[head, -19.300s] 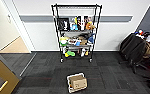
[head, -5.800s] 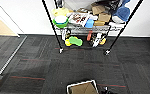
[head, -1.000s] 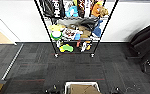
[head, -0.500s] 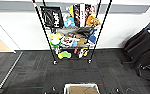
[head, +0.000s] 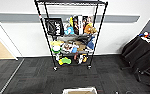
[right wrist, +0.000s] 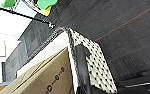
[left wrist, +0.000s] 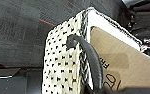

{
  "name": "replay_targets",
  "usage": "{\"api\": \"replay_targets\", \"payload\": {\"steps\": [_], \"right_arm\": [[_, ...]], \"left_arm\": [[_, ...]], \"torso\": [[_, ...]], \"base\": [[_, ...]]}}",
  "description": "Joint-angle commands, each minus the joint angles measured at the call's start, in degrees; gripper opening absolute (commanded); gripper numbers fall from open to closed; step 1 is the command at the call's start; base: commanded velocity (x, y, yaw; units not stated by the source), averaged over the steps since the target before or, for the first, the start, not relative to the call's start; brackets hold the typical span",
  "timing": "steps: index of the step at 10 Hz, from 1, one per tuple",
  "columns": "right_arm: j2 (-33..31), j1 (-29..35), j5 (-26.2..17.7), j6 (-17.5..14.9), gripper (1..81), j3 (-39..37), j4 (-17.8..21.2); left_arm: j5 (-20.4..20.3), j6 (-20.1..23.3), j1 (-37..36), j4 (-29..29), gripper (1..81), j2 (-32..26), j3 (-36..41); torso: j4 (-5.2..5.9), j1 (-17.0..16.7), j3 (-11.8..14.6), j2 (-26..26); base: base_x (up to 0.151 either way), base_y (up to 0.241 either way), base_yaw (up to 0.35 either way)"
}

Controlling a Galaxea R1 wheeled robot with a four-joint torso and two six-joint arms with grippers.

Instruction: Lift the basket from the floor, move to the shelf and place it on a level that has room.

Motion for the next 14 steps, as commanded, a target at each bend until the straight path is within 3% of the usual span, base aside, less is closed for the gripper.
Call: {"api": "replay_targets", "payload": {"steps": [1, 4, 5, 6, 11, 12, 13, 14], "right_arm": [[-0.7, 6.4, -2.1, 0.1, 1.0, -0.8, -1.5], [2.7, 5.5, -7.7, 0.0, 1.0, -5.4, -2.5], [3.0, 4.9, -8.2, 0.0, 1.0, -5.8, -3.0], [3.0, 4.3, -8.2, 0.0, 1.0, -5.9, -3.1], [2.7, 1.5, -8.1, 0.0, 1.0, -6.4, -3.0], [2.6, 0.6, -8.1, 0.0, 1.0, -6.4, -2.9], [2.4, 0.0, -8.1, 0.0, 1.0, -6.3, -2.9], [2.3, -0.9, -8.1, 0.0, 1.0, -6.0, -3.0]], "left_arm": [[2.1, 0.0, -3.8, 1.5, 1.0, -3.0, 0.7], [0.8, 0.0, -0.7, 3.9, 1.0, -2.7, 0.0], [0.6, 0.0, 0.4, 3.9, 1.0, -2.3, -1.1], [0.7, 0.0, 1.3, 4.0, 1.0, -1.2, -3.0], [0.5, 0.1, 4.8, 6.2, 1.0, -0.4, -3.9], [-1.6, 0.1, 6.1, 6.3, 1.0, -0.6, -3.7], [-4.7, 0.1, 7.4, 7.0, 1.0, -0.6, -3.4], [-7.1, 0.1, 8.8, 7.4, 1.0, -0.7, -2.6]], "torso": [[0.0, -3.5, -0.2, 5.5], [0.0, -3.6, 1.7, 8.6], [0.0, -2.6, 1.8, 6.1], [0.0, -2.7, 5.8, 6.9], [0.0, -3.0, 14.2, 7.8], [0.0, -3.0, 16.1, 7.8], [-0.02, -3.0, 16.7, 7.8], [-0.02, -3.0, 14.4, 7.8]], "base": [[0.0, 0.0, 0.0], [0.0, 0.0, 0.0], [0.0, 0.0, 0.0], [0.0, 0.0, 0.0], [0.0, 0.0, 0.0], [0.0, 0.0, 0.0], [0.0, 0.0, 0.0], [0.0, 0.0, 0.0]]}}
